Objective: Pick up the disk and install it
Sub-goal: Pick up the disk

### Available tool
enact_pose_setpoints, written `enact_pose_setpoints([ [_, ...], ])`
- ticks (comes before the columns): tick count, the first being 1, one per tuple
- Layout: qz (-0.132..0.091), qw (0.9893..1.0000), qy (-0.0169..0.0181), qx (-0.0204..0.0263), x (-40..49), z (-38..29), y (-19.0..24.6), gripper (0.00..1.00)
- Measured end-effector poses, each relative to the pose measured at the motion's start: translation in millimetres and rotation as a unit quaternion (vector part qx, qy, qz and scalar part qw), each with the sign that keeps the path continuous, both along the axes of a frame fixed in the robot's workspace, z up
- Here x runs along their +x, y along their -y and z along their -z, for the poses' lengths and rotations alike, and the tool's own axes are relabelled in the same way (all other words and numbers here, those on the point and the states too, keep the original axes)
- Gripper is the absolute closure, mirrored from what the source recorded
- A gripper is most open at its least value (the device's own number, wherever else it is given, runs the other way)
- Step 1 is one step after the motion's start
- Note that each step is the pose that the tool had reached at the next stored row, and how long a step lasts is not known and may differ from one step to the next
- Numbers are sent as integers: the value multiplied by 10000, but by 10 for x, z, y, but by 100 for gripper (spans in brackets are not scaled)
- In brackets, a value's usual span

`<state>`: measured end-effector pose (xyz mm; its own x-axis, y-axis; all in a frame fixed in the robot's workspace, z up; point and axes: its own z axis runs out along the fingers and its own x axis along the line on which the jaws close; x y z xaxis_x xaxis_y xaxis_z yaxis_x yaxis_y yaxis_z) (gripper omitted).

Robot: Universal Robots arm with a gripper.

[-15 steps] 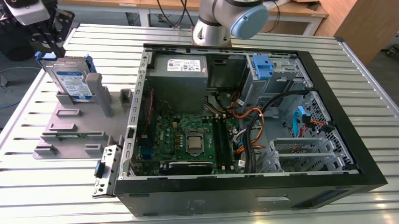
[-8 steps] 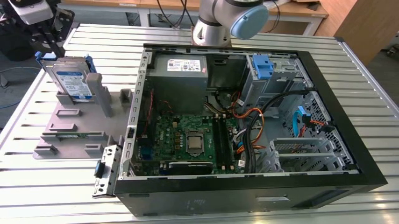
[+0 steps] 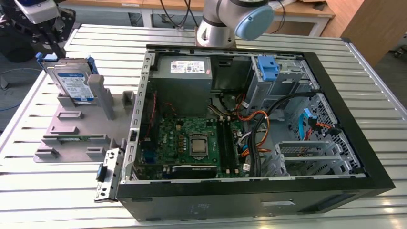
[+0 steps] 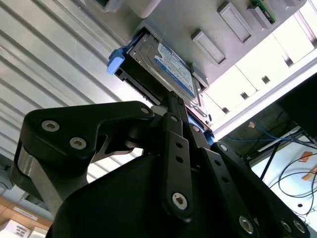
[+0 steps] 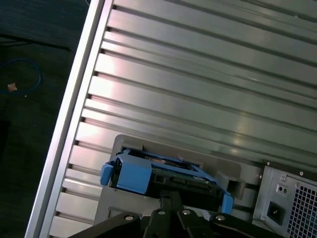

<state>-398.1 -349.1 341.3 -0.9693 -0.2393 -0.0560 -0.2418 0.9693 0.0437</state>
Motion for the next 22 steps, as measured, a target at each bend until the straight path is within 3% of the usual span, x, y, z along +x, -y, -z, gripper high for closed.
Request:
enact_pose_setpoints([
  [3, -107, 9999, 0, 0, 0, 0, 0, 89],
  [14, -136, 9999, 0, 0, 0, 0, 0, 89],
  [22, -446, 9990, 0, 0, 0, 0, 0, 89],
])
